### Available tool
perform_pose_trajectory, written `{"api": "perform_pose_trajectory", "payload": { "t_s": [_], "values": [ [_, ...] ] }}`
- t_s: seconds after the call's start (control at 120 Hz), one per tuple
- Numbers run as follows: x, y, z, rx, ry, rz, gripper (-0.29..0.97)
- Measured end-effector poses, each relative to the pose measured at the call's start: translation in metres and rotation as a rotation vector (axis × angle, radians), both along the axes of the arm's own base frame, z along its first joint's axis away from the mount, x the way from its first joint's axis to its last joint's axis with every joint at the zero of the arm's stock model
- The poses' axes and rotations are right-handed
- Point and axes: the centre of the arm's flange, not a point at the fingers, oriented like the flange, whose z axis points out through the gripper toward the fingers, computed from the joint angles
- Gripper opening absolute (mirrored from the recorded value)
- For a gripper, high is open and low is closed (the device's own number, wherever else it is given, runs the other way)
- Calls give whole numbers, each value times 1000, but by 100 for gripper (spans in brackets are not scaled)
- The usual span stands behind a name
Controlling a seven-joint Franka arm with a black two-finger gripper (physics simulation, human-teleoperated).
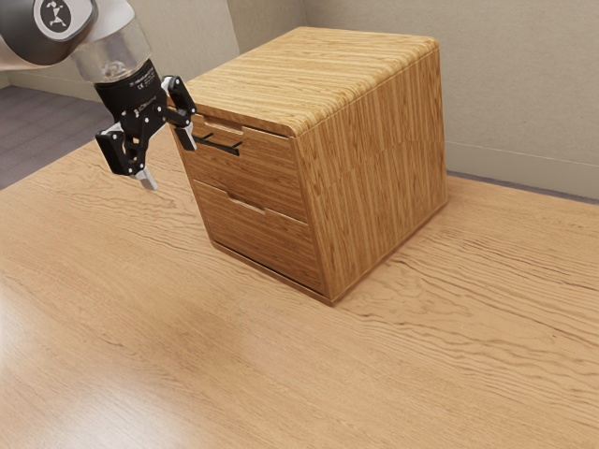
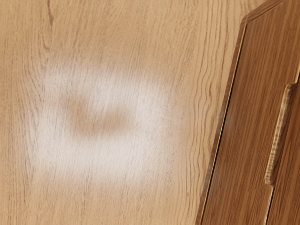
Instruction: Pull the drawer handle with one arm to open the drawer
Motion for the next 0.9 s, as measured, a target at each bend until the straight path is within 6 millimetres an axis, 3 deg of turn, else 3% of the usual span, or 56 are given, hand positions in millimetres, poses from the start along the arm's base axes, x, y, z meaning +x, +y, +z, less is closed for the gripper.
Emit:
{"api": "perform_pose_trajectory", "payload": {
  "t_s": [0.367,0.408,0.492,0.533,0.7,0.8,0.9],
  "values": [
    [-5,11,4,-38,-15,26,66],
    [-7,11,15,-35,-35,27,66],
    [-33,-3,74,23,-142,11,65],
    [-34,-11,83,43,-166,5,65],
    [-1,-39,55,53,-154,-26,65],
    [11,-30,28,16,-168,-7,65],
    [9,-19,5,-38,-212,9,64]
  ]
}}
